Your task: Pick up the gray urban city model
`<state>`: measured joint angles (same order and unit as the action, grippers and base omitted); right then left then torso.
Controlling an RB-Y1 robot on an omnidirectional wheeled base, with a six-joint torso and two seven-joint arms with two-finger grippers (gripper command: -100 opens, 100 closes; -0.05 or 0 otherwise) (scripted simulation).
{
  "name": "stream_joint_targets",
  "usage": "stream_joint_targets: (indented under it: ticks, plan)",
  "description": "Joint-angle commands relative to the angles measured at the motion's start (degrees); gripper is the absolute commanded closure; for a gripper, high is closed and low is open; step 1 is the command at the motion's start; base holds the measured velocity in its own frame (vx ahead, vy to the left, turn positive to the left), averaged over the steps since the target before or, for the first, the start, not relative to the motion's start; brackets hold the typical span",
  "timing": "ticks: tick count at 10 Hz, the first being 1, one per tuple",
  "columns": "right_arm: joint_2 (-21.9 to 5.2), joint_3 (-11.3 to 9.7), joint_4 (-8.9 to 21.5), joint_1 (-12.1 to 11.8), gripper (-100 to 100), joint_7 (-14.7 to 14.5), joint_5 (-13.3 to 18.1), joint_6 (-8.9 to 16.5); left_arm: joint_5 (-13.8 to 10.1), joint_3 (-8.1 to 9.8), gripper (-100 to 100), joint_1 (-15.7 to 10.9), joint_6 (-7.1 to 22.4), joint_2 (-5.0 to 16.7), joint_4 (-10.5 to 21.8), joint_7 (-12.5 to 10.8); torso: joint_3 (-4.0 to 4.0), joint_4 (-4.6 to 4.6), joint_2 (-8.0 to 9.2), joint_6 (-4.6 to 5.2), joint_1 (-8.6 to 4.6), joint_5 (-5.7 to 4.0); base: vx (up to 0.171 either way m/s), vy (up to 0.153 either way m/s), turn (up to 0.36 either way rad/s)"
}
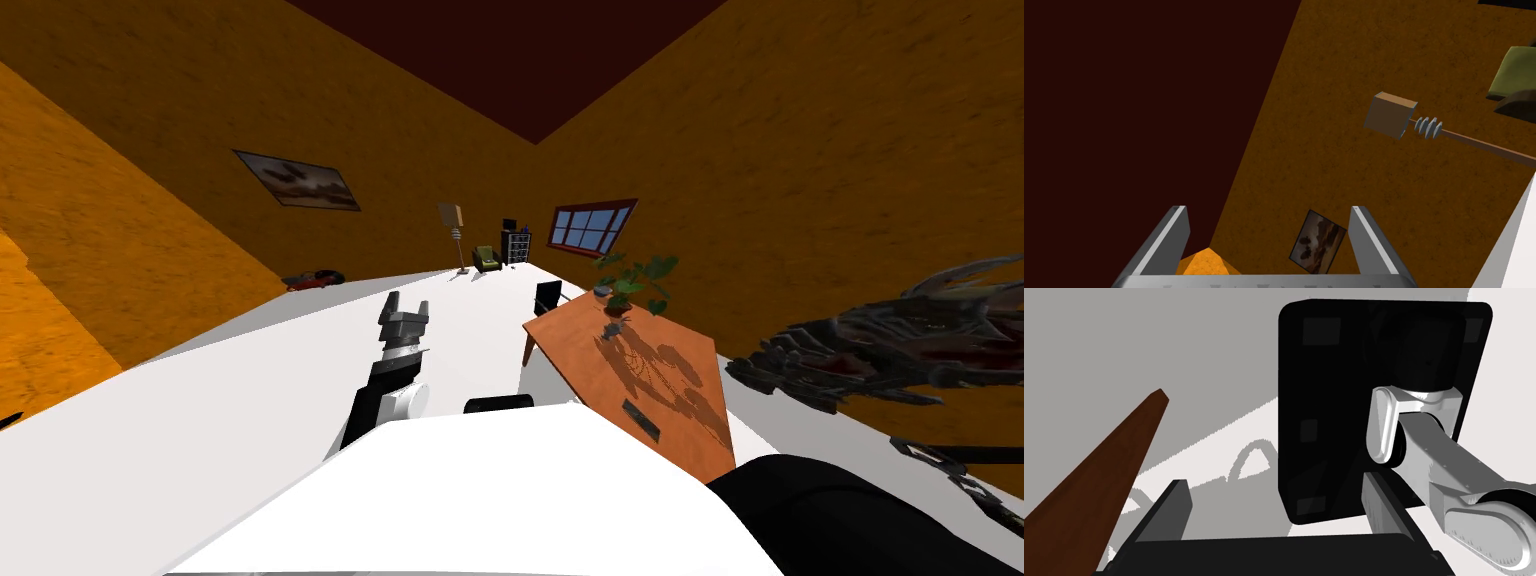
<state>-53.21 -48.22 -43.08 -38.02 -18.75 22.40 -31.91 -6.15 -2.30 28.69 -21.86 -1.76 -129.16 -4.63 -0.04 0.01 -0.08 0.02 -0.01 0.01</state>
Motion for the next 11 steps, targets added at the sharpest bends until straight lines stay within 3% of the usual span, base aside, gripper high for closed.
stream_joint_targets:
  ticks: [1, 7, 8, 10, 11]
  plan:
    - [-0.79, -0.42, 1.97, 0.25, -100, 0.00, 0.44, -0.19, 0.00, 0.00, 0, 0.00, 0.00, 0.00, 0.00, 0.00, 0.00, 0.00, 0.00, 0.00, 0.00, 0.00, 0.061, -0.006, 0.142]
    - [-2.42, -5.15, 16.69, 7.93, -100, 1.45, 6.23, -0.81, 0.00, 0.01, 0, 0.02, 0.00, 0.01, 0.00, 0.00, -0.28, -0.11, -0.48, 0.01, -0.17, -0.04, 0.142, -0.051, 0.283]
    - [-2.22, -5.62, 18.39, 9.19, -100, 1.71, 6.97, -0.91, 0.00, 0.01, 0, 0.02, 0.00, 0.01, 0.00, 0.00, -0.30, -0.11, -0.51, 0.00, -0.22, -0.06, 0.113, -0.092, 0.253]
    - [-2.22, -5.62, 19.12, 9.19, -100, 1.71, 6.97, -0.91, 0.00, 0.02, 0, 0.02, 0.00, 0.01, 0.00, 0.00, -0.13, -0.06, -0.20, 0.09, -0.18, -0.05, 0.044, -0.053, 0.032]
    - [-1.59, -6.32, 21.05, 11.41, -100, 2.20, 8.20, -1.09, 0.00, 0.01, 0, 0.01, 0.00, 0.00, 0.00, 0.00, -0.03, -0.02, -0.02, 0.11, 0.00, -0.02, 0.088, -0.033, 0.241]
